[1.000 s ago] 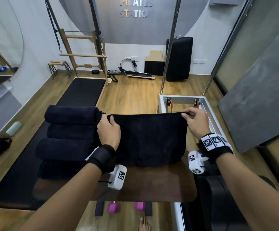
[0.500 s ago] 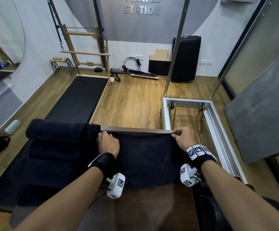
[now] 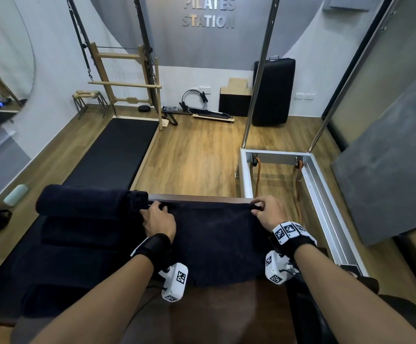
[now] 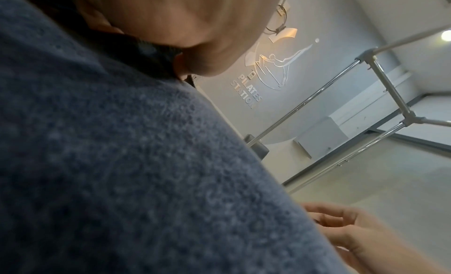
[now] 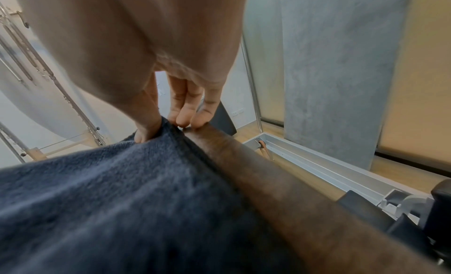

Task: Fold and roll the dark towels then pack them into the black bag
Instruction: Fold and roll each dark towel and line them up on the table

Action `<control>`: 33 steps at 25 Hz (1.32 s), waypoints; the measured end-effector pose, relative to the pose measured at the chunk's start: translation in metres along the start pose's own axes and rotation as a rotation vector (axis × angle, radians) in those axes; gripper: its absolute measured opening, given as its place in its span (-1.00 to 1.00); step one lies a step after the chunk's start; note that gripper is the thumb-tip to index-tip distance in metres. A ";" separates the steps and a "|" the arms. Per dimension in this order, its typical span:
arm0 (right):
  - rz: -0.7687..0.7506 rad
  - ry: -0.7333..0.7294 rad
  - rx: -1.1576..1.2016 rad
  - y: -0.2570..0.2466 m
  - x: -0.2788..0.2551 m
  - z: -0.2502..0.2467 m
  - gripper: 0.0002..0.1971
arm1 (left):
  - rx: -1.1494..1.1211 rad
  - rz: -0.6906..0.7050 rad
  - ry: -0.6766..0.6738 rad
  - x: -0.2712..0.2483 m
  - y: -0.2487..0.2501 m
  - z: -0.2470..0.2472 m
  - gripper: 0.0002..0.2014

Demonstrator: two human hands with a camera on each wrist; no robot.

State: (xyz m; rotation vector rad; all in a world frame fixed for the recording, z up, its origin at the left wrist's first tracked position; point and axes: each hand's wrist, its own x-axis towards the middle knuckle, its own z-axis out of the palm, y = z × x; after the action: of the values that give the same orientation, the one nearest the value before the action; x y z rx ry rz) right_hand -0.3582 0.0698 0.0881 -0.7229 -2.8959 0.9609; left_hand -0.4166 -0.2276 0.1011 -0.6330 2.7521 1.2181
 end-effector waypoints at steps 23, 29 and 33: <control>-0.191 0.485 0.437 -0.034 -0.147 -0.122 -0.88 | -0.608 0.599 0.066 -0.068 -0.005 -0.144 -0.90; -0.313 0.474 0.510 -0.055 -0.213 -0.159 -0.81 | -0.770 0.652 -0.003 -0.083 -0.010 -0.213 -0.87; -0.283 0.375 0.292 -0.067 -0.240 -0.175 -0.87 | -0.790 0.656 -0.094 -0.100 -0.018 -0.243 -0.89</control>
State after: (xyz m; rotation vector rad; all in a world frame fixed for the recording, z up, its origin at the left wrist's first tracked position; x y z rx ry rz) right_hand -0.1469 0.0188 0.3007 -0.4063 -2.3855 1.0479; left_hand -0.2933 -0.3800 0.2774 0.3683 2.3787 2.4129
